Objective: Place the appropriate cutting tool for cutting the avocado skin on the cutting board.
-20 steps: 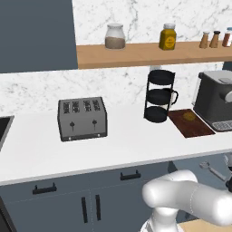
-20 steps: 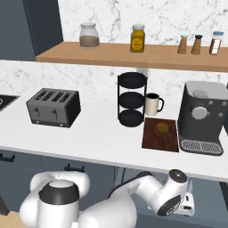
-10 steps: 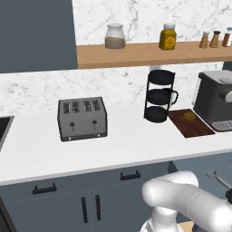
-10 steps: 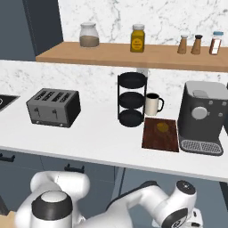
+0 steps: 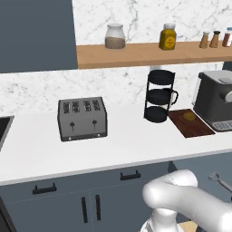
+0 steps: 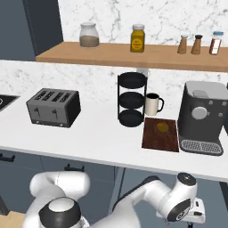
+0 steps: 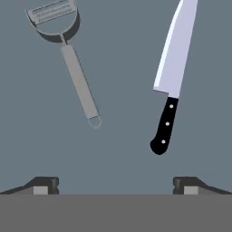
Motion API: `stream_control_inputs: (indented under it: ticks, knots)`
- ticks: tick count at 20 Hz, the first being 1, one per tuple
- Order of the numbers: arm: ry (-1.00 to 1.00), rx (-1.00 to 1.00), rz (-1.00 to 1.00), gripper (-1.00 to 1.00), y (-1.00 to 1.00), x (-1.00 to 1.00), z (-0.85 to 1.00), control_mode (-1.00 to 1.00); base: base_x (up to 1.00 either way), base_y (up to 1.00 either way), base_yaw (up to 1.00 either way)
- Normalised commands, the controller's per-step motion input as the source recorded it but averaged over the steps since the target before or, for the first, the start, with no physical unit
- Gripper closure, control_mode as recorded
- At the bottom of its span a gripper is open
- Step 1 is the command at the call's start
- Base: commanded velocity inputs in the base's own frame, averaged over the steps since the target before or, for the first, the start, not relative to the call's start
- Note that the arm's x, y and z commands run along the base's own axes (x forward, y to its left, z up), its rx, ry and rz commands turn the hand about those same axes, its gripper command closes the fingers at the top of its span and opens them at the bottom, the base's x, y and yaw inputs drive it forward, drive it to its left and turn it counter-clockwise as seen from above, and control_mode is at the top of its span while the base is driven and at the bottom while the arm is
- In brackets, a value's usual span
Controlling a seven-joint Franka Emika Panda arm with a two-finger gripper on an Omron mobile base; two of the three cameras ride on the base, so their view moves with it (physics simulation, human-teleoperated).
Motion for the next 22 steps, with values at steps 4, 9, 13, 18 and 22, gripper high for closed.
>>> stream_control_inputs:
  ticks: [4,9,13,18,22]
  knots:
    - [0.00,0.03,-0.05,-1.00,-0.50,0.45,0.01,-1.00,0.00,0.00,0.00]
    - [0.00,0.03,-0.01,-1.00,-0.59,0.01,-0.20,-1.00,0.00,0.00,0.00]
    - [0.00,0.00,-0.03,-1.00,-0.24,-0.01,-0.46,-1.00,0.00,0.00,0.00]
    - [0.00,0.00,-0.01,-1.00,-0.04,0.05,-0.39,-1.00,0.00,0.00,0.00]
    - [0.00,0.00,0.00,-1.00,0.00,0.06,-0.46,-1.00,0.00,0.00,0.00]
